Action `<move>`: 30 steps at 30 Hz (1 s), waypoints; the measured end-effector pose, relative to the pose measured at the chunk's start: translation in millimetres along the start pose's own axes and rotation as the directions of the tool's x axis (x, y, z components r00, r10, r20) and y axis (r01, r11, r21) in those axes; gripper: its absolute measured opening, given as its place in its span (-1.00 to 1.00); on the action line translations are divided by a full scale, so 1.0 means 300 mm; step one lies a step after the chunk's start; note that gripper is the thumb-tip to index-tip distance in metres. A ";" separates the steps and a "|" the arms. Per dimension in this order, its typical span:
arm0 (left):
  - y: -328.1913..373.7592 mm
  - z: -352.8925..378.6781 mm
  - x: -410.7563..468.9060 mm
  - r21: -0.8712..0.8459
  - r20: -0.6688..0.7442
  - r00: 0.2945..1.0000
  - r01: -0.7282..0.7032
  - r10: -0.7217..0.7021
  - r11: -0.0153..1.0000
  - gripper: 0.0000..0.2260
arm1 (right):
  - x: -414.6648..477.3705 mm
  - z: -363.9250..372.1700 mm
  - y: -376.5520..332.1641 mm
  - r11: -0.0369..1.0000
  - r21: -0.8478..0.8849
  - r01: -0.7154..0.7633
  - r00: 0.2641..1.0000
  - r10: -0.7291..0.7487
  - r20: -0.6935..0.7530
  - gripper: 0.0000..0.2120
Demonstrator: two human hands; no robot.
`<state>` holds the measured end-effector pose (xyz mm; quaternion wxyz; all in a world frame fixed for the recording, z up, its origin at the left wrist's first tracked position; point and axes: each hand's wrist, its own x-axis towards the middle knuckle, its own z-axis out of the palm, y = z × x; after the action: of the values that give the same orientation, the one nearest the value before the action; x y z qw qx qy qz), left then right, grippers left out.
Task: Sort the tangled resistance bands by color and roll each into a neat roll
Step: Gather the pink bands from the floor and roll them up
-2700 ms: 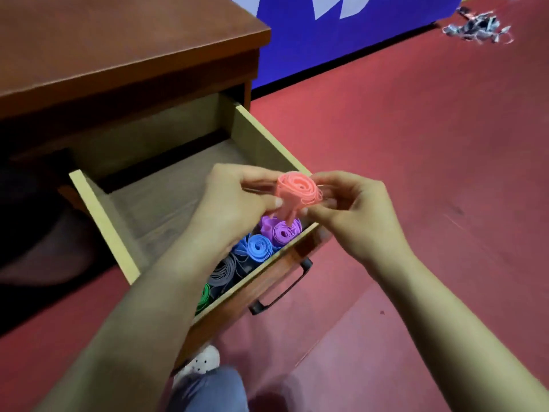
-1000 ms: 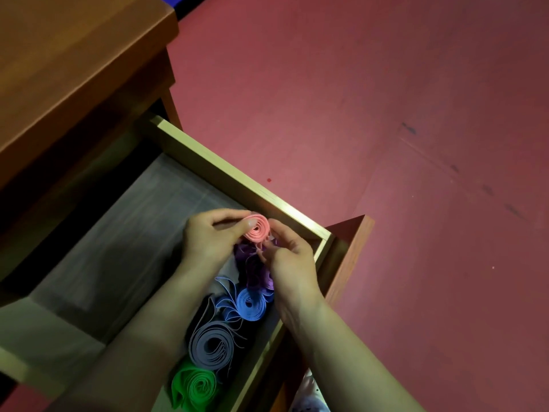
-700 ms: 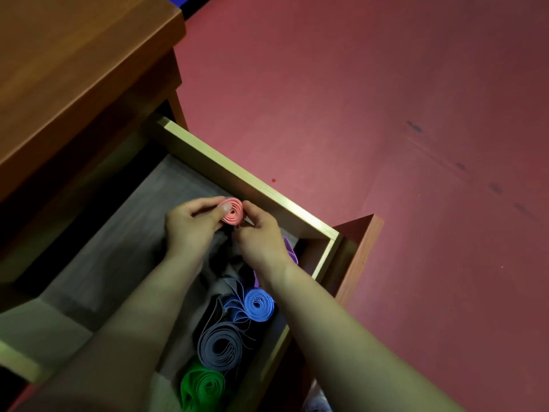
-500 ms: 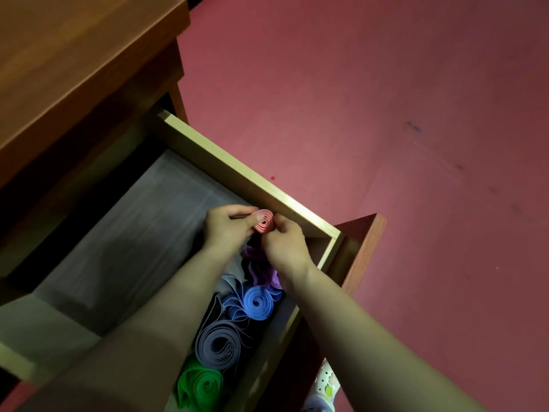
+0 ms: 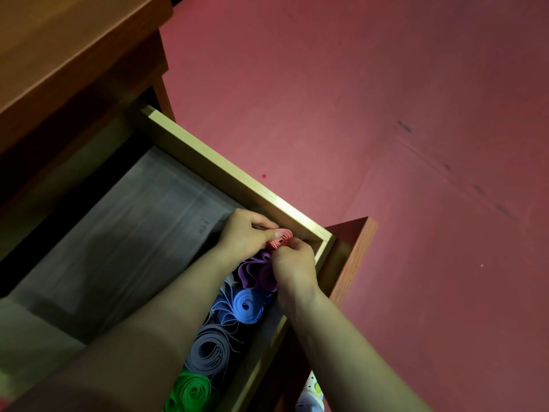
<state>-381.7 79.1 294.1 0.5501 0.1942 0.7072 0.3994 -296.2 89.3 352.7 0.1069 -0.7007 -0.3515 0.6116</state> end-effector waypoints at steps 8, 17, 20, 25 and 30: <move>-0.008 0.024 0.015 0.067 0.035 0.999 0.003 -0.005 0.998 -0.83 | -0.033 -0.035 -0.004 0.995 0.093 -0.040 0.999 0.039 0.009 -0.56; 0.001 0.004 -0.072 0.130 -0.147 0.987 -0.046 0.065 0.990 -0.84 | -0.175 -0.119 -0.065 0.958 0.286 0.007 0.999 -0.019 0.041 -0.75; 0.020 -0.028 -0.156 0.135 -0.190 0.978 -0.056 0.081 0.989 -0.87 | -0.250 -0.157 -0.058 0.952 0.302 0.046 0.996 -0.067 0.059 -0.80; 0.053 -0.074 -0.337 -0.056 -0.277 0.961 -0.030 0.013 0.998 -0.81 | -0.342 -0.259 -0.021 0.935 0.344 0.089 0.995 -0.068 -0.073 -0.87; 0.065 -0.095 -0.513 -0.174 -0.308 0.947 0.037 -0.090 0.984 -0.85 | -0.369 -0.363 0.027 0.945 0.325 0.033 0.987 0.021 -0.161 -0.90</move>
<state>-362.3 -28.9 407.3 0.4571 0.0587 0.7560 0.4648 -192.2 45.0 459.4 0.2516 -0.7198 -0.2373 0.6019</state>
